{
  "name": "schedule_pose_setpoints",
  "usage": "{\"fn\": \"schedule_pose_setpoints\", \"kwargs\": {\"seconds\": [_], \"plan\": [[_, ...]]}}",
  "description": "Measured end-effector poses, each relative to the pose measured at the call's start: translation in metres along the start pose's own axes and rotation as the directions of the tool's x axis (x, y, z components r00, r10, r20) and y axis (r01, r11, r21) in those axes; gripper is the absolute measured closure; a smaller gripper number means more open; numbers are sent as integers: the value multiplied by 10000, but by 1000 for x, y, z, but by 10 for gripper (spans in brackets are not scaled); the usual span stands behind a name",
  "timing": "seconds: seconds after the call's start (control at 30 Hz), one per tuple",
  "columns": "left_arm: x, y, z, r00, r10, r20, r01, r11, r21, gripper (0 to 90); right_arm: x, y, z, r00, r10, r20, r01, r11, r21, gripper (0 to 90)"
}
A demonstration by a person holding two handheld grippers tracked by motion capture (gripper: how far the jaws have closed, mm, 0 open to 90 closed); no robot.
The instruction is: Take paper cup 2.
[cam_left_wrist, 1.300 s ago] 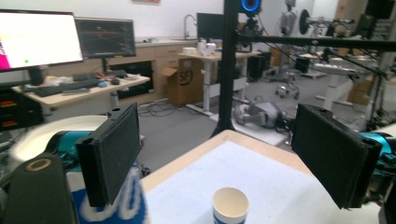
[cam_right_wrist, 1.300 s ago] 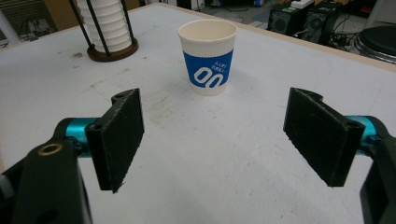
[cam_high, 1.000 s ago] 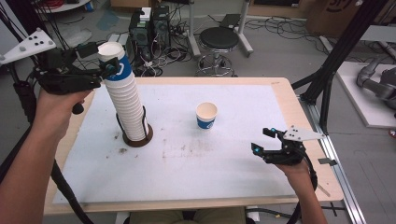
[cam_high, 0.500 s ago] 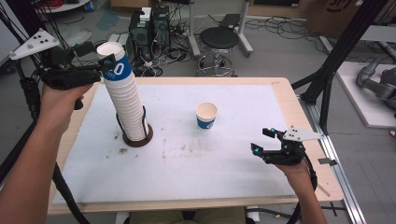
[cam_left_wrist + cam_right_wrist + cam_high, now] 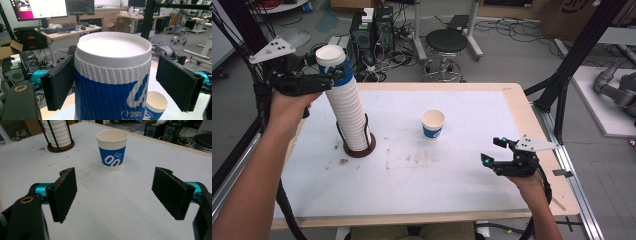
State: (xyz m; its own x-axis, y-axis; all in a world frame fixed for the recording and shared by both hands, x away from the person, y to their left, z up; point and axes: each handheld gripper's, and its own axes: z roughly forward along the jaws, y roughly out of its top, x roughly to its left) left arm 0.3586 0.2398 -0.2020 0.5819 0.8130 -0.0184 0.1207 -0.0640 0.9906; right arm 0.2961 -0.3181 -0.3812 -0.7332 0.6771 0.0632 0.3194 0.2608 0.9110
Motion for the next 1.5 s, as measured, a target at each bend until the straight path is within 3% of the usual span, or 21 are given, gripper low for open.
{"fn": "schedule_pose_setpoints", "kwargs": {"seconds": [0.23, 0.87, 1.5], "plan": [[3, -2, 1, 10000, 3, -53, -3, 10000, 4, 246, 0, 0, -1, 10000, 10, 10, -10, 10000, -3, 208], [4, 1, 0, 10000, -35, 15, 35, 10000, -71, 259, -1, -1, 0, 10000, 25, -6, -25, 10000, 43, 208], [3, 34, -17, 9999, -96, 90, 105, 9947, -1022, 271, 0, -1, 0, 10000, 54, -29, -54, 10000, 83, 208]]}}
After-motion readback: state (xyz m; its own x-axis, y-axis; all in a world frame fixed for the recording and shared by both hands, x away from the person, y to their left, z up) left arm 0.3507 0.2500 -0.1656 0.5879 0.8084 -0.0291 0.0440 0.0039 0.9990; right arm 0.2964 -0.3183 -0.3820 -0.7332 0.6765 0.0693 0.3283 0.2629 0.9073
